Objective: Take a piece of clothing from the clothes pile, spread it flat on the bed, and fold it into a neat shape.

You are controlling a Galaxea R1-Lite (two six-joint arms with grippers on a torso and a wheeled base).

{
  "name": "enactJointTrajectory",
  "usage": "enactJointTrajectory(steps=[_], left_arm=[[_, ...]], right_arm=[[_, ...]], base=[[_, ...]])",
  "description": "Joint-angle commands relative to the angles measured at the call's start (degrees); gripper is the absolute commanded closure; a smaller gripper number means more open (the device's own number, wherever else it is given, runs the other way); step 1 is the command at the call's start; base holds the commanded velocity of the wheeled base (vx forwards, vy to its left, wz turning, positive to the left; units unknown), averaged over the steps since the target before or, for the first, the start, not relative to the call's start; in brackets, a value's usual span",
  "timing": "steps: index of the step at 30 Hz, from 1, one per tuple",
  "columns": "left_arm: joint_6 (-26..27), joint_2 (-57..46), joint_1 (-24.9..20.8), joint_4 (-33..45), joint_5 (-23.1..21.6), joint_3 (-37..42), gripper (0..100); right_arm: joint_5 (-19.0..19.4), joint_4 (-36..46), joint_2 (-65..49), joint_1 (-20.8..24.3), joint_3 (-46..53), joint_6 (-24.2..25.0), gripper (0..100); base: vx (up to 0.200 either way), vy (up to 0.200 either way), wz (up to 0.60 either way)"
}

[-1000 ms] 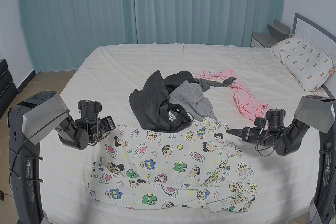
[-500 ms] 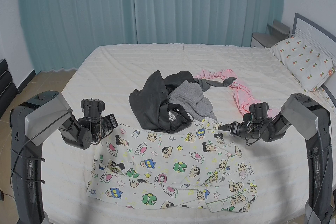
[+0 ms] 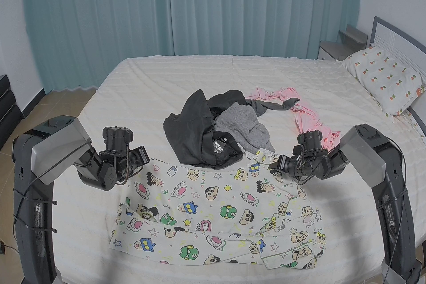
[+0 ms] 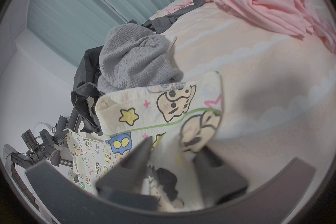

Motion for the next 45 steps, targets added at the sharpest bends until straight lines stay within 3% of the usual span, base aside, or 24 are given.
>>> enactJointTrajectory(steps=[1, 4, 9, 13, 29, 32, 45], left_arm=[[0.01, -0.28, -0.13, -0.05, 0.0, 0.1, 100], [0.1, -0.28, -0.13, -0.05, 0.0, 0.1, 100], [0.19, -0.2, -0.13, -0.14, 1.05, -0.43, 100], [0.19, -0.28, -0.05, -0.14, 3.34, -1.75, 100], [0.71, -1.43, 0.31, 1.53, 3.51, -1.57, 100], [0.89, -2.22, 0.39, 1.8, 3.34, -1.31, 100], [0.98, -4.77, 0.48, 2.32, 2.54, 2.91, 100]], right_arm=[[-0.09, -1.66, 0.42, -0.65, 0.07, 0.12, 100], [-0.01, -3.33, 0.24, -1.18, 0.68, 0.21, 100], [0.08, -17.22, -1.96, -2.23, 6.75, 5.57, 100], [-0.01, -23.46, -2.48, -2.58, 9.03, 6.45, 100], [1.05, -25.57, -8.02, -4.34, 15.8, 5.83, 100], [3.95, -25.65, -11.1, -4.6, 19.84, 5.4, 100], [8.78, -30.66, -18.13, -4.25, 32.15, 2.67, 100]], base=[[0.0, 0.0, 0.0], [0.0, 0.0, 0.0], [0.0, 0.0, 0.0], [0.0, 0.0, 0.0], [0.0, 0.0, 0.0], [0.0, 0.0, 0.0], [0.0, 0.0, 0.0]])
